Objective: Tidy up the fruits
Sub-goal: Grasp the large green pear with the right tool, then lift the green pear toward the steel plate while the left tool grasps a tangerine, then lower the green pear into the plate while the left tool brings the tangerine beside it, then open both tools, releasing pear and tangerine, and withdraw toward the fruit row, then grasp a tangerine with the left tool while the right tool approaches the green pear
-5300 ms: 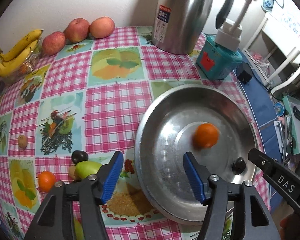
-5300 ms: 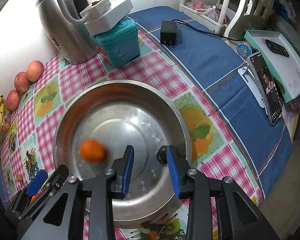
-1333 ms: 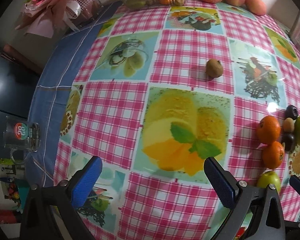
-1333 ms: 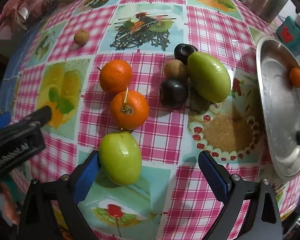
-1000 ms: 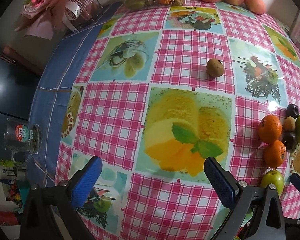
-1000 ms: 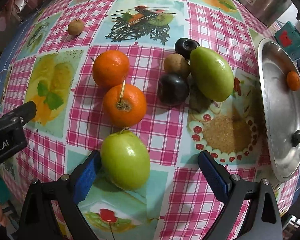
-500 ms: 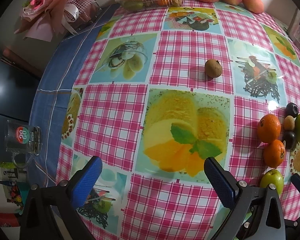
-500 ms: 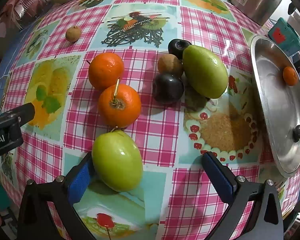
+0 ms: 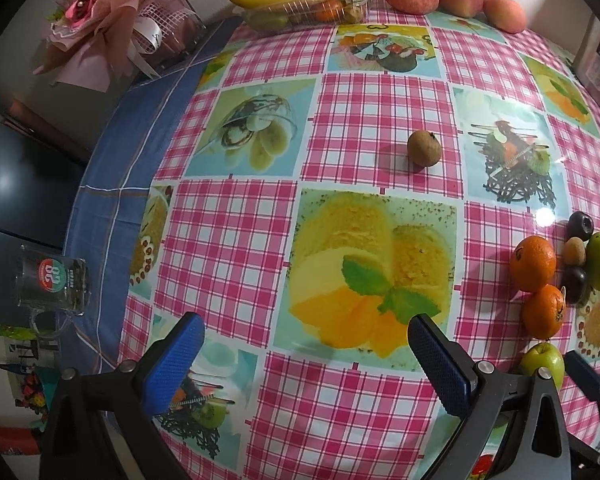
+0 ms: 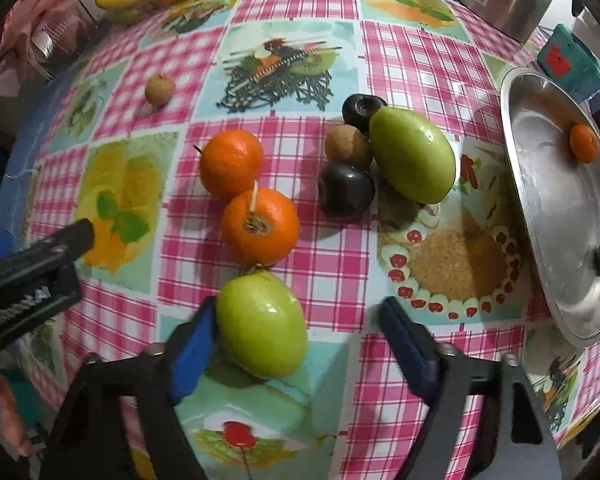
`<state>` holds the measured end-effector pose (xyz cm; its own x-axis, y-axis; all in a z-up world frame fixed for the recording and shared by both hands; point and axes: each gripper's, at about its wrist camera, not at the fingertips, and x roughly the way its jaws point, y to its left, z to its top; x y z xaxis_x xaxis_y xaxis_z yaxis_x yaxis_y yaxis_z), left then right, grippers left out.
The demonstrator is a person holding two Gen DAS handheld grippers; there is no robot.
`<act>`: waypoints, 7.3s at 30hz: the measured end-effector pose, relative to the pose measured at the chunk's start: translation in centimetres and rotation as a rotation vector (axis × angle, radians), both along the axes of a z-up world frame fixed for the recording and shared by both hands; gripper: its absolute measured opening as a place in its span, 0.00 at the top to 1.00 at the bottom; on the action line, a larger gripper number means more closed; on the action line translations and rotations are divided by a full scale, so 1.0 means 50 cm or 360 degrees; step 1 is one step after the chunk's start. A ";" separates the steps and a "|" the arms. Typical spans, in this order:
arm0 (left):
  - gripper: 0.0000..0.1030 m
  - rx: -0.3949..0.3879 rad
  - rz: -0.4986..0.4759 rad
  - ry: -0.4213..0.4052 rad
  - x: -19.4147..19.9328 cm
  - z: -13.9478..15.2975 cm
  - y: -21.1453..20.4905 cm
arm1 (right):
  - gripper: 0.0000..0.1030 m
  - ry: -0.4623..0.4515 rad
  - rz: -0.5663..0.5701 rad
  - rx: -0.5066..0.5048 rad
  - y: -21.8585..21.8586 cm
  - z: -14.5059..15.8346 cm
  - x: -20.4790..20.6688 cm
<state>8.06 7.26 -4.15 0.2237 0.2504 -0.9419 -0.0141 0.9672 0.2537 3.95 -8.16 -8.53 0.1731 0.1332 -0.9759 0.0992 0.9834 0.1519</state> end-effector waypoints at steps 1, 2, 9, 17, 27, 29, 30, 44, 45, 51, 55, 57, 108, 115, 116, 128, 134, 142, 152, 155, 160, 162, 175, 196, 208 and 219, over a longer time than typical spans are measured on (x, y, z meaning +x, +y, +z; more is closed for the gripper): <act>0.00 0.0000 -0.0001 -0.0002 0.000 0.001 -0.001 | 0.37 -0.0002 -0.0003 0.0026 0.000 0.003 0.000; 0.00 0.0002 -0.0004 -0.0004 0.000 0.002 -0.002 | 0.44 -0.0004 -0.0005 0.0053 -0.001 0.007 0.001; 0.00 0.0002 -0.0005 -0.0013 0.000 0.006 -0.007 | 0.58 0.0004 0.0010 0.0125 0.000 0.023 0.005; 0.00 -0.0064 0.0062 -0.0068 0.003 0.021 0.004 | 0.58 -0.0098 -0.0014 0.0183 -0.025 0.067 -0.013; 0.00 -0.0302 0.0121 -0.0113 0.007 0.034 -0.015 | 0.58 -0.0172 -0.0178 0.0200 -0.112 0.100 -0.002; 0.01 -0.0370 0.0116 -0.0111 0.006 0.035 -0.026 | 0.58 -0.0181 -0.0241 0.0195 -0.138 0.103 -0.004; 0.01 -0.0399 0.0113 -0.0108 0.006 0.034 -0.031 | 0.58 -0.0181 -0.0279 0.0193 -0.154 0.104 -0.006; 0.26 -0.0630 -0.0080 0.0048 0.001 -0.006 -0.178 | 0.58 -0.0258 -0.0654 0.0210 -0.319 0.120 -0.036; 0.32 -0.0631 -0.0088 0.0060 0.001 -0.011 -0.185 | 0.58 -0.0259 -0.0667 0.0217 -0.326 0.121 -0.038; 0.54 -0.0687 -0.0109 0.0101 -0.006 -0.025 -0.208 | 0.58 -0.0271 -0.0674 0.0221 -0.335 0.119 -0.033; 0.64 -0.0709 -0.0127 0.0112 -0.006 -0.028 -0.218 | 0.58 -0.0273 -0.0669 0.0226 -0.337 0.121 -0.037; 0.64 -0.0703 -0.0135 0.0107 -0.008 -0.026 -0.218 | 0.58 -0.0273 -0.0666 0.0233 -0.336 0.122 -0.036; 0.58 -0.0907 -0.0758 -0.0171 -0.061 0.041 -0.517 | 0.58 -0.0187 -0.1174 0.0156 -0.555 0.069 -0.101; 0.41 -0.0906 -0.0691 -0.0203 -0.052 0.052 -0.494 | 0.58 -0.0175 -0.1144 0.0088 -0.555 0.069 -0.097; 0.40 -0.0900 -0.0681 -0.0207 -0.050 0.054 -0.491 | 0.58 -0.0175 -0.1141 0.0087 -0.555 0.069 -0.097; 0.03 -0.0823 -0.0543 -0.0344 -0.032 0.084 -0.437 | 0.58 -0.0339 -0.1082 0.0045 -0.550 0.110 -0.096; 0.00 -0.0714 -0.0426 -0.0366 -0.019 0.087 -0.396 | 0.49 -0.0392 -0.1031 0.0002 -0.539 0.129 -0.095; 0.00 -0.0575 -0.0155 -0.0187 0.005 0.035 -0.317 | 0.35 -0.0384 -0.0893 -0.0082 -0.512 0.129 -0.084; 0.00 -0.0611 0.0056 -0.0209 0.013 0.033 -0.233 | 0.11 -0.0368 -0.0716 -0.0109 -0.464 0.122 -0.069; 0.00 -0.0573 0.0098 -0.0255 0.019 0.043 -0.206 | 0.11 -0.0375 -0.0660 -0.0112 -0.443 0.124 -0.065; 0.00 -0.0455 0.0131 -0.0342 0.024 0.066 -0.155 | 0.11 -0.0358 -0.0565 -0.0099 -0.405 0.124 -0.057; 0.00 -0.0411 0.0135 -0.0373 0.021 0.077 -0.139 | 0.11 -0.0353 -0.0524 -0.0085 -0.388 0.124 -0.054; 0.00 -0.0359 0.0172 -0.0481 0.010 0.122 -0.055 | 0.11 -0.0340 -0.0319 -0.0056 -0.282 0.137 -0.040; 0.00 -0.0488 0.0137 -0.0351 0.026 0.079 -0.059 | 0.11 -0.0199 -0.0297 -0.0096 -0.210 0.112 -0.011; 0.00 -0.0565 0.0047 -0.0172 0.035 0.012 -0.130 | 0.11 -0.0123 -0.0436 -0.0102 -0.262 0.099 -0.016; 0.08 -0.0836 0.0180 0.0055 0.035 -0.050 -0.141 | 0.11 -0.0132 -0.0452 -0.0104 -0.271 0.102 -0.019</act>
